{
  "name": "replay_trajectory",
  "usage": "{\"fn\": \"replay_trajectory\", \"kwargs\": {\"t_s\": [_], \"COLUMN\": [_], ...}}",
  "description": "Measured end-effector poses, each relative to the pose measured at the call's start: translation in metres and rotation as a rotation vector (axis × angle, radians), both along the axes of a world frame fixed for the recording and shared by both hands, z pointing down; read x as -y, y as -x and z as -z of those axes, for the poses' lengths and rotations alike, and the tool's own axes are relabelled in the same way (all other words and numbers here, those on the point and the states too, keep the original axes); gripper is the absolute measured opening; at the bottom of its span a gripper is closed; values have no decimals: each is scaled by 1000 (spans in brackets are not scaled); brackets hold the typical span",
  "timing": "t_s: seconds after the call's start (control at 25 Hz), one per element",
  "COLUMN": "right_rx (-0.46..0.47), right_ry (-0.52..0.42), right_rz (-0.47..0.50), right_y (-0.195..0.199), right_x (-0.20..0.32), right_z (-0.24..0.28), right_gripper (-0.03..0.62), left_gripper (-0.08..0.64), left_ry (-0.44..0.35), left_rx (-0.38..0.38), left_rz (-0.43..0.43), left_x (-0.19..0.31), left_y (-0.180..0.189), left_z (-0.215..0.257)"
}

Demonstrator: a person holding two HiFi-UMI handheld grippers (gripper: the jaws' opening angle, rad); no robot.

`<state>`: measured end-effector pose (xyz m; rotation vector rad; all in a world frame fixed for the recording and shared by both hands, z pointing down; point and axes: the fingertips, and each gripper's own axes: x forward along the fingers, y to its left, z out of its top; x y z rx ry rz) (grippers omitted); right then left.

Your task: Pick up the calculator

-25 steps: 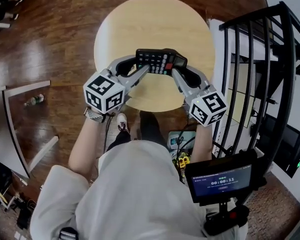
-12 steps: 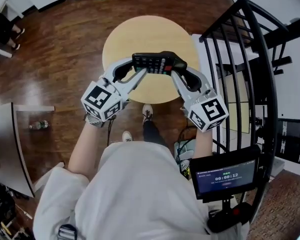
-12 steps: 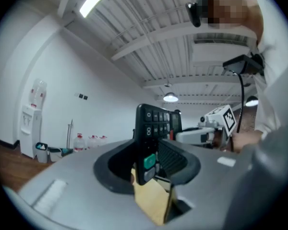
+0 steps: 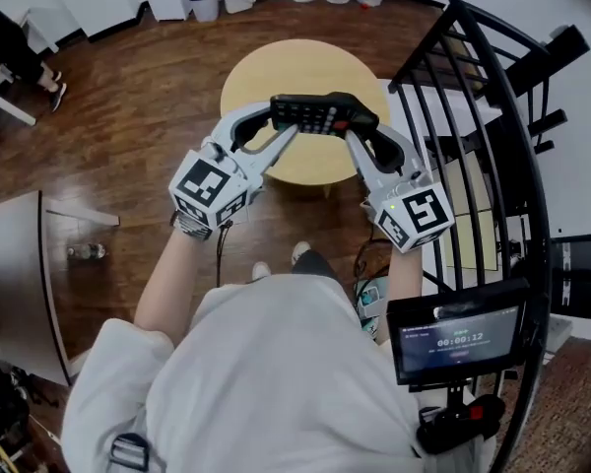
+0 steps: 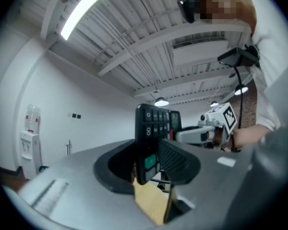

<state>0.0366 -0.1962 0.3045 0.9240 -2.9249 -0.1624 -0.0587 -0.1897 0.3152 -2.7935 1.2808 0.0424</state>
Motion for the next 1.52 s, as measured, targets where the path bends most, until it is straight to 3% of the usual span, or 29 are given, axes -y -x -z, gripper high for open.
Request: {"fn": "replay_trajectory", "kwargs": {"t_s": [0.24,0.72,1.52], "right_rx": [1,2,-13], "right_ry": [21,-16,34], "right_rz": [29,48,53], "right_y": [6,5,3], "right_x": [-3,5,-1], "right_z": [-14,-4,-14], "right_gripper": [67,67,67], "left_gripper": [152,151,152], "left_ry": [19,-2,45], "left_rx": [1,9,19], "left_rz": [51,59,62], "left_x": [-7,0,-7], "left_y": [6,5,3], "left_z": [-14,-4,-12]}}
